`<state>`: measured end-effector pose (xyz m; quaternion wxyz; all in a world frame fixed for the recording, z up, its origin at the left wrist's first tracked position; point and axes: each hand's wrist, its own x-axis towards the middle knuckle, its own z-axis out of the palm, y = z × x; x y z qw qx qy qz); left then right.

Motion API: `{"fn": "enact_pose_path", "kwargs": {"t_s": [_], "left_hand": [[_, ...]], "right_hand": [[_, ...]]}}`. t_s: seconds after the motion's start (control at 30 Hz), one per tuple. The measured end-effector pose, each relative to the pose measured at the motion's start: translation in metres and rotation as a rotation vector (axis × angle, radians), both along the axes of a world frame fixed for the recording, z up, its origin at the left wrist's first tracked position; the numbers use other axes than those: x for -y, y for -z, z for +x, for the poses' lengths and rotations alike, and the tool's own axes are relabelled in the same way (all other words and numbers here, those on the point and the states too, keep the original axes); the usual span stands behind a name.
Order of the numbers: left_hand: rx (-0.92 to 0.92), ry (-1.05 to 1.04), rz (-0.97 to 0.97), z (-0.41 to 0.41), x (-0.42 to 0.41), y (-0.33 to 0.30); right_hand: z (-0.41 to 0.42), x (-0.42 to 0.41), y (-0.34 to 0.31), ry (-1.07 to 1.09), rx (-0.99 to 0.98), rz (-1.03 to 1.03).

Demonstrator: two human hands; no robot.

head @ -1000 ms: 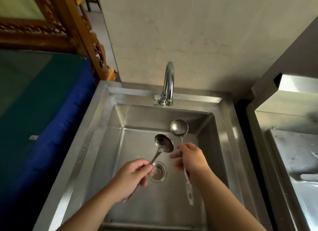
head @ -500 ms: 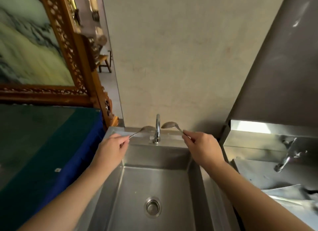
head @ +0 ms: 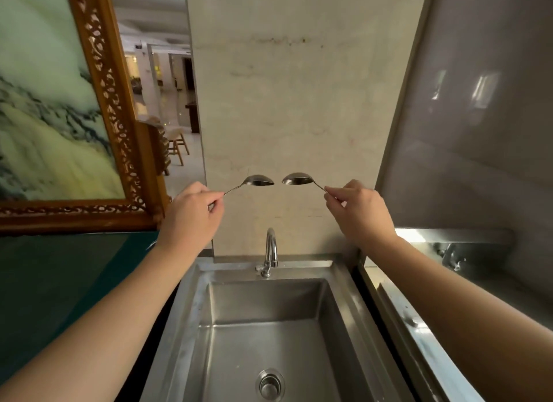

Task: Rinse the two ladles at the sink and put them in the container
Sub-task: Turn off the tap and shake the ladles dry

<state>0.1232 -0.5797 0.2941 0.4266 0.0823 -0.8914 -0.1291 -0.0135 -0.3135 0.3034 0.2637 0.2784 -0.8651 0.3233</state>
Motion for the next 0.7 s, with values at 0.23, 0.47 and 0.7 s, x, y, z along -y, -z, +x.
{"fn": "enact_pose_path", "kwargs": {"t_s": [0.23,0.47,0.7], "left_hand": [[0.033,0.000,-0.046,0.035,0.005,0.013],[0.102,0.007,-0.045,0.032,-0.031,0.033],[0.045,0.078,-0.023,0.001,-0.112,0.025]], "right_hand": [[0.047,-0.002,0.022,0.095,0.080,0.082],[0.070,-0.039,0.034,0.213,0.129,0.124],[0.059,-0.114,0.017,0.239,0.177,-0.096]]}}
